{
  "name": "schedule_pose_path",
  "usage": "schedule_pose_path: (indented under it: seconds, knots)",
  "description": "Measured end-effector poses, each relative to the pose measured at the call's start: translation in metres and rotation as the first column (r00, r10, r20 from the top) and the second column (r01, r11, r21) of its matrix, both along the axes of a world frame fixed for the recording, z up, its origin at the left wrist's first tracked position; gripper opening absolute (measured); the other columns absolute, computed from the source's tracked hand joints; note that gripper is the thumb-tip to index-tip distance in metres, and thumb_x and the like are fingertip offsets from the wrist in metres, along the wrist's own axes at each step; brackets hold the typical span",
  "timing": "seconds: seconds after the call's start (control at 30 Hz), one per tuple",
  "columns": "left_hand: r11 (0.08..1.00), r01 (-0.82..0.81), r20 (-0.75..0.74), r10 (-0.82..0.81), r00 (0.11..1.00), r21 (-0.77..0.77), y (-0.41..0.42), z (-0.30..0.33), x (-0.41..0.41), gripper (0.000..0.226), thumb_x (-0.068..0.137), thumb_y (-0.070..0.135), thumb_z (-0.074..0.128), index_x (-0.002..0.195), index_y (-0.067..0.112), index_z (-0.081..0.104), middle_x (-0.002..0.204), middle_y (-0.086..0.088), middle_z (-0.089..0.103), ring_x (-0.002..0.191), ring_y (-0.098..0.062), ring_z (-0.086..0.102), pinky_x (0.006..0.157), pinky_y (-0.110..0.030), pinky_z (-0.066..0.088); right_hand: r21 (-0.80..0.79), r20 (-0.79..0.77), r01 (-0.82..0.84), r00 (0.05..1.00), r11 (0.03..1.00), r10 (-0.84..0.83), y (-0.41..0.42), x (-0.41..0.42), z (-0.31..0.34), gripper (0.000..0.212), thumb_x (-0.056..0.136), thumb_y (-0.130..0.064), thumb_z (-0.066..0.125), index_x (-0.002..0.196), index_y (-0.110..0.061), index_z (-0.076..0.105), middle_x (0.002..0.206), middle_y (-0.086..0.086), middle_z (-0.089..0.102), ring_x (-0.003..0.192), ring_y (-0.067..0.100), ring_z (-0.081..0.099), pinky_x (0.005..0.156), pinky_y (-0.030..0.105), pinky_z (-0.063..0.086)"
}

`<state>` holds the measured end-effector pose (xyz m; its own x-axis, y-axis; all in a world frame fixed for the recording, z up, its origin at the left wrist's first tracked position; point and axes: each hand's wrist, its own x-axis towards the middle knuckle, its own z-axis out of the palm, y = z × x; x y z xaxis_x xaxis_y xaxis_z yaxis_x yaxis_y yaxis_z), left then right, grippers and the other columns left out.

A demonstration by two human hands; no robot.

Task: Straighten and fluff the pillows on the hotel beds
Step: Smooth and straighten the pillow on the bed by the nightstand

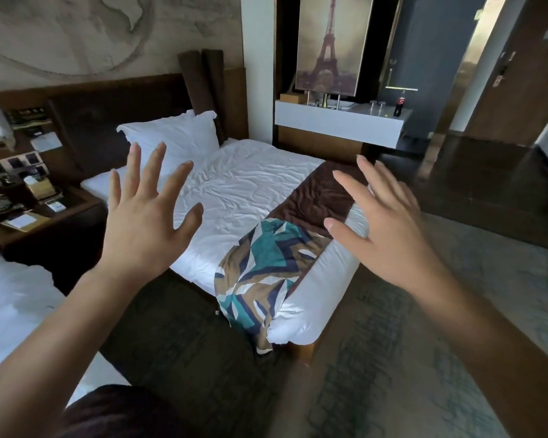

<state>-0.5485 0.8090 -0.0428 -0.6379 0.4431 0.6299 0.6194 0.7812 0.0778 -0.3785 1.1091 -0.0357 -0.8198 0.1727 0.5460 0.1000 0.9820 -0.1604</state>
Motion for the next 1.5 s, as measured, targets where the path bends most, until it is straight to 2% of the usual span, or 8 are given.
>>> schedule_pose_path:
  seconds: [0.13, 0.3, 0.4, 0.6, 0.87, 1.13, 1.33, 1.5]
  knots:
    - [0.999, -0.051, -0.031, 0.051, 0.998, -0.009, 0.035, 0.019, -0.039, 0.072, 0.096, 0.064, 0.034, 0.157, 0.026, 0.036, 0.171, -0.011, 0.017, 0.160, -0.034, -0.001, 0.124, -0.066, 0.010, -0.025, -0.019, -0.053, 0.998, 0.998, 0.052, 0.041, -0.056, 0.011, 0.077, 0.091, -0.071, 0.031, 0.158, -0.034, 0.032, 0.171, 0.001, 0.014, 0.158, 0.027, 0.011, 0.124, 0.058, 0.014]
    - [0.993, -0.120, -0.040, 0.119, 0.992, -0.004, 0.054, 0.022, -0.069, 0.077, 0.096, 0.075, 0.026, 0.159, 0.032, 0.030, 0.172, -0.005, 0.013, 0.160, -0.028, -0.006, 0.126, -0.062, 0.006, 0.020, -0.067, -0.196, 0.978, 0.980, 0.197, 0.071, -0.121, 0.007, 0.070, 0.096, -0.068, 0.037, 0.157, -0.034, 0.034, 0.171, 0.000, 0.017, 0.157, 0.027, 0.014, 0.123, 0.057, 0.017]
    - [0.980, -0.197, -0.016, 0.197, 0.980, -0.024, 0.056, 0.016, -0.097, 0.077, 0.094, 0.076, 0.024, 0.159, 0.033, 0.031, 0.172, -0.005, 0.014, 0.160, -0.028, -0.005, 0.126, -0.062, 0.007, -0.019, -0.048, -0.275, 0.961, 0.961, 0.274, 0.082, -0.169, -0.002, 0.068, 0.097, -0.062, 0.046, 0.157, -0.032, 0.035, 0.170, 0.002, 0.019, 0.157, 0.029, 0.015, 0.123, 0.058, 0.020]
    - [0.936, -0.348, 0.022, 0.350, 0.937, -0.054, 0.037, 0.000, -0.167, 0.075, 0.094, 0.069, 0.033, 0.159, 0.031, 0.032, 0.172, -0.005, 0.015, 0.160, -0.027, -0.004, 0.127, -0.058, 0.005, -0.074, -0.017, -0.397, 0.918, 0.915, 0.397, 0.082, -0.282, -0.019, 0.069, 0.096, -0.062, 0.048, 0.157, -0.032, 0.035, 0.170, 0.002, 0.019, 0.157, 0.029, 0.015, 0.122, 0.057, 0.022]
    - [0.864, -0.502, 0.132, 0.504, 0.854, -0.046, -0.041, -0.022, -0.309, 0.075, 0.093, 0.072, 0.032, 0.159, 0.034, 0.029, 0.173, -0.003, 0.009, 0.160, -0.025, -0.009, 0.127, -0.059, 0.004, -0.148, 0.046, -0.520, 0.846, 0.841, 0.531, 0.017, -0.478, -0.036, 0.072, 0.094, -0.066, 0.043, 0.157, -0.033, 0.033, 0.171, 0.000, 0.016, 0.158, 0.026, 0.012, 0.123, 0.057, 0.021]
    - [0.820, -0.566, 0.089, 0.572, 0.815, -0.082, -0.114, -0.010, -0.398, 0.075, 0.093, 0.072, 0.027, 0.157, 0.034, 0.035, 0.172, -0.002, 0.012, 0.160, -0.028, -0.005, 0.126, -0.061, 0.004, -0.183, 0.017, -0.586, 0.801, 0.789, 0.599, -0.049, -0.612, -0.039, 0.072, 0.093, -0.068, 0.039, 0.157, -0.034, 0.033, 0.171, -0.002, 0.014, 0.158, 0.024, 0.011, 0.122, 0.059, 0.022]
    - [0.739, -0.670, 0.080, 0.674, 0.735, -0.070, -0.167, -0.021, -0.446, 0.070, 0.095, 0.065, 0.038, 0.156, 0.032, 0.037, 0.171, -0.005, 0.017, 0.160, -0.031, 0.002, 0.124, -0.065, 0.012, -0.206, 0.026, -0.693, 0.702, 0.691, 0.712, -0.122, -0.721, -0.052, 0.069, 0.095, -0.064, 0.044, 0.157, -0.034, 0.034, 0.171, -0.002, 0.014, 0.158, 0.023, 0.009, 0.123, 0.057, 0.022]
    - [0.642, -0.759, 0.028, 0.765, 0.643, -0.105, -0.213, -0.027, -0.491, 0.070, 0.095, 0.067, 0.035, 0.155, 0.031, 0.039, 0.170, -0.008, 0.020, 0.159, -0.034, 0.004, 0.123, -0.065, 0.015, -0.194, -0.007, -0.788, 0.597, 0.585, 0.802, -0.176, -0.816, -0.056, 0.070, 0.095, -0.066, 0.041, 0.156, -0.035, 0.034, 0.171, -0.002, 0.015, 0.158, 0.023, 0.011, 0.123, 0.057, 0.024]
